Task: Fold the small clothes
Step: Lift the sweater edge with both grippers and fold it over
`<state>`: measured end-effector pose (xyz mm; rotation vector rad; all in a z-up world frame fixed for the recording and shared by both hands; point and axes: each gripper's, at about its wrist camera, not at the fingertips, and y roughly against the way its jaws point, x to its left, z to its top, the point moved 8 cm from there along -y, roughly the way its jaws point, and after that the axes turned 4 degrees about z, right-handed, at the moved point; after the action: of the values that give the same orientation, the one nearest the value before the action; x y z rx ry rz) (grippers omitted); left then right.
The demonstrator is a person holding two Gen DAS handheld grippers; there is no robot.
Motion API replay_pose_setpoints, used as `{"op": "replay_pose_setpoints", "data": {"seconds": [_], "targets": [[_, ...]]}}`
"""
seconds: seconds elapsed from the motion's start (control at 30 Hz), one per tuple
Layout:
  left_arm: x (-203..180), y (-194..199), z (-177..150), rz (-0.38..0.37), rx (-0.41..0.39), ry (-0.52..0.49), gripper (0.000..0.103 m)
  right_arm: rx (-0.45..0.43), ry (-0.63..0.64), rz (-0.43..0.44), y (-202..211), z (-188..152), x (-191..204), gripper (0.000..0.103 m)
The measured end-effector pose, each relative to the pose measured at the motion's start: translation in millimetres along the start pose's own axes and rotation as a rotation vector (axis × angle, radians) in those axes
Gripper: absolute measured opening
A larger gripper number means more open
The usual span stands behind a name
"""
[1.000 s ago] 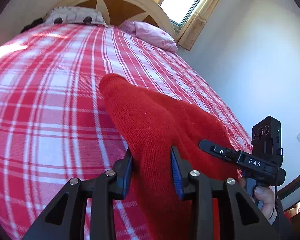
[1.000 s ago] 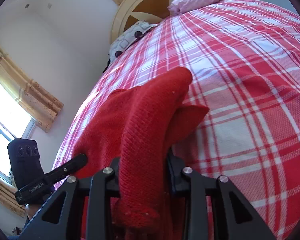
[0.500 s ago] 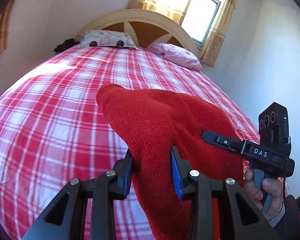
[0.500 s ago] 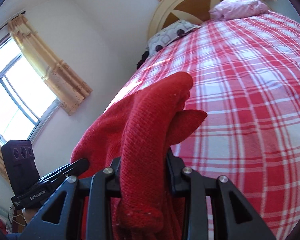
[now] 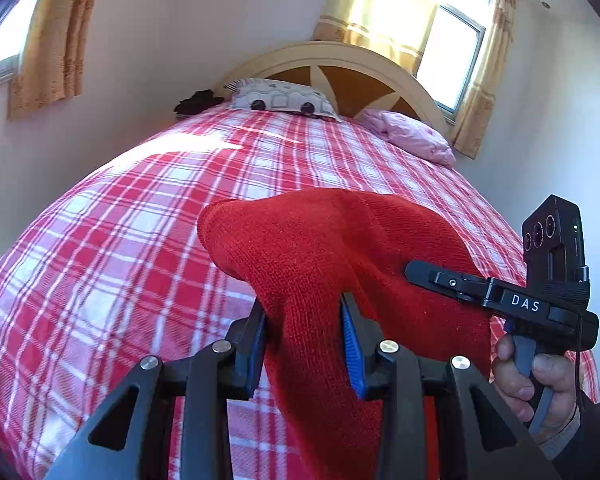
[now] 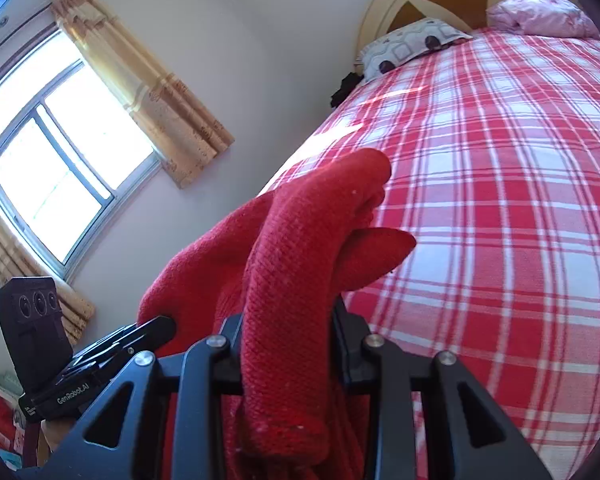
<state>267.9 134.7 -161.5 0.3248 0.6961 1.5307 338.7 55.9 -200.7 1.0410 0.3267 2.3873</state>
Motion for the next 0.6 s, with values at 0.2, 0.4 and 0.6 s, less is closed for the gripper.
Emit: {"op": "replay_pose_setpoints", "data": {"seconds": [0.2, 0.4, 0.6], "targets": [[35.8, 11.3, -7.0, 0.053, 0.000, 0.038, 0.035, 0.044, 0.017, 0.034, -35.6, -10.4, 26.0, 0.034], [62.9, 24.1, -11.2, 0.095, -0.016, 0.057, 0.035, 0.075, 0.032, 0.085, -61.5, -22.2, 48.2, 0.034], [85.2, 14.2, -41.4, 0.094, 0.072, 0.123, 0.035, 0.145, 0.036, 0.076, -83.9, -38.4, 53.4, 0.034]]}}
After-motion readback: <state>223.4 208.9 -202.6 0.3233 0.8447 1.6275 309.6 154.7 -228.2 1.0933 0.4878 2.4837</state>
